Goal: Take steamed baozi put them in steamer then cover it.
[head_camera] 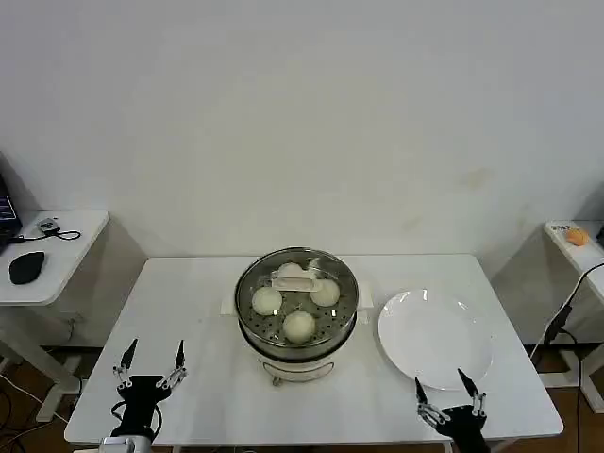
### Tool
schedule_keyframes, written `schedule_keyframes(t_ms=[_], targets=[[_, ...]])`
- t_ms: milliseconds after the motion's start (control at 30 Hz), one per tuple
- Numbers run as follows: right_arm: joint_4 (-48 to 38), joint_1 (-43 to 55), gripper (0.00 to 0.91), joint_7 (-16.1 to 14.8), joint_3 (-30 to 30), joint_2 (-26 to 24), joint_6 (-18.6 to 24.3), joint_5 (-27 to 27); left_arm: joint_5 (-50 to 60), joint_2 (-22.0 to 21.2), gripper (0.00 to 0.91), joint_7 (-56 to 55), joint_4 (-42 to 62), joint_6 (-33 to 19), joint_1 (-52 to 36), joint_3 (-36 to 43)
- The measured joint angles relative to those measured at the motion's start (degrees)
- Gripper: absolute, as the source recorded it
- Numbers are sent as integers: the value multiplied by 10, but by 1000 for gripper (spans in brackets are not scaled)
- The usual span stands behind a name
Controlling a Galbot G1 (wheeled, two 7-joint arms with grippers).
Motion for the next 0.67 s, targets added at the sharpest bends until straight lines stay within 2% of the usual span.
schedule_keyframes(t_ms=[400,667], targets=[[-5,1,907,25,-28,0,-14,-16,-15,-6,907,-1,0,-6,18,-4],[-5,-4,907,38,-41,-6,-16,-33,-12,-7,907,13,-6,14,16,-3]])
